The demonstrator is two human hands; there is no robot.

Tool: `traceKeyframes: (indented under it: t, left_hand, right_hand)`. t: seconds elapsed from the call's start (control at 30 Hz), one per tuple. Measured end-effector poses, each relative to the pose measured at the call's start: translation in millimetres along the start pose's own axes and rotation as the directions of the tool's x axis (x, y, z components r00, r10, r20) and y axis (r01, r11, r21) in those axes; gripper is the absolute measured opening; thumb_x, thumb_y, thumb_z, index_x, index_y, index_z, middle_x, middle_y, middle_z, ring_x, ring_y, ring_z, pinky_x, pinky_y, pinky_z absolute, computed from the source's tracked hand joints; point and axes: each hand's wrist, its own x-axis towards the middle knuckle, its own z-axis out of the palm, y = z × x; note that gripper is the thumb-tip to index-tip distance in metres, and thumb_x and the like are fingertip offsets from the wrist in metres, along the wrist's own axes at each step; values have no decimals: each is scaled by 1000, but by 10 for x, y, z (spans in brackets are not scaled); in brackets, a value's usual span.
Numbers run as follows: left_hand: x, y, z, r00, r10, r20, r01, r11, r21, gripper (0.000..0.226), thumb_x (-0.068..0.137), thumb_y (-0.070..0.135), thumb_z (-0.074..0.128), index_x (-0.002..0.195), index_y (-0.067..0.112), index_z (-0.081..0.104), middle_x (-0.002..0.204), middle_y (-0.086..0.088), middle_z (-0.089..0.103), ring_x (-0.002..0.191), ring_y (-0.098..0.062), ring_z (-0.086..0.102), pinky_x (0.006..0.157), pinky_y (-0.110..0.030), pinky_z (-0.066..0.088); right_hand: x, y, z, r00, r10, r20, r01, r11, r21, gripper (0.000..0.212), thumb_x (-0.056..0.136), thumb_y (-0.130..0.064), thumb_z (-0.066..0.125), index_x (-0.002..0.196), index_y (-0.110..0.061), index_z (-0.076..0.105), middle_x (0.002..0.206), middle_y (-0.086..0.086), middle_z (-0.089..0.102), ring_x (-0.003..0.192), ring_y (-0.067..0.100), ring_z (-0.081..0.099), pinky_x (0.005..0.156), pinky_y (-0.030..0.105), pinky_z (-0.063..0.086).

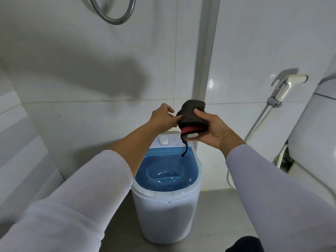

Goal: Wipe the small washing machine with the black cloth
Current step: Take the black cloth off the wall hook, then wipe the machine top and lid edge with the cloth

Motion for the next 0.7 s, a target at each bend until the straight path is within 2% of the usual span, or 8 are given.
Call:
traceKeyframes:
  t: [0.1, 0.2, 0.3, 0.37, 0.43, 0.5, 0.6, 0.7]
  left_hand:
    - [3, 19, 44, 1000, -2, -15, 3, 996, 93, 56, 76, 51, 69, 114, 16, 48, 109, -4, 64, 103, -21, 63, 88, -34, 51]
    - [-8, -50, 40, 999, -2, -46, 12, 978, 211, 50, 84, 50, 60, 117, 15, 51, 116, -3, 61, 109, -21, 58, 84, -31, 45]
    - [-46, -160, 38, 999, -18, 38, 2, 921, 390, 16, 89, 36, 54, 93, 21, 55, 90, 1, 53, 91, -21, 49, 69, -25, 37]
    - [-42, -243, 62, 990, -75, 121, -1, 847, 531, 12, 90, 30, 52, 83, 21, 54, 83, -5, 54, 83, -21, 45, 63, -25, 34]
    - [-32, -336, 124, 975, -144, 171, -1, 762, 647, 24, 93, 30, 50, 98, 10, 60, 107, -13, 63, 90, -24, 49, 75, -28, 39]
    - [-17, -454, 210, 964, -196, 181, 5, 692, 722, 37, 95, 31, 47, 121, 5, 57, 126, -13, 59, 101, -24, 53, 87, -29, 42]
    - [49, -652, 341, 945, -264, 194, 22, 644, 765, 42, 96, 32, 48, 129, 6, 52, 131, -12, 57, 109, -25, 55, 94, -31, 43]
    - [193, -797, 429, 934, -305, 188, 37, 604, 796, 48, 95, 34, 50, 134, 6, 50, 136, -10, 53, 114, -21, 53, 97, -30, 42]
  right_hand:
    - [-76, -10, -114, 996, -36, -78, 40, 998, 49, 43, 91, -31, 53, 128, -10, 52, 122, 18, 59, 113, 36, 55, 95, 64, 41]
    - [-134, -60, -239, 989, -89, -119, 104, 986, 131, 36, 92, -32, 51, 122, -11, 55, 109, 15, 64, 101, 33, 60, 77, 54, 51]
    - [-144, -80, -420, 982, -85, -168, 121, 968, 220, 40, 90, -35, 55, 123, -13, 56, 110, 13, 64, 104, 33, 60, 81, 50, 52]
    - [-111, -68, -530, 976, -64, -210, 115, 963, 244, 37, 87, -37, 58, 116, -14, 60, 111, 12, 64, 109, 33, 58, 84, 45, 51]
    - [-56, -32, -622, 972, -51, -231, 107, 966, 236, 32, 85, -35, 60, 111, -15, 61, 108, 10, 64, 108, 31, 58, 80, 39, 51]
    - [24, 31, -710, 973, -41, -226, 91, 973, 214, 31, 85, -29, 60, 113, -15, 59, 106, 9, 64, 104, 30, 59, 75, 35, 51]
    - [222, 137, -827, 967, -16, -253, 50, 990, 130, 41, 87, -21, 59, 127, -20, 51, 107, 7, 63, 95, 26, 61, 72, 35, 52]
    - [454, 227, -911, 936, -31, -349, -8, 994, -110, 28, 87, -17, 59, 113, -25, 51, 110, 7, 59, 96, 27, 57, 74, 40, 52]
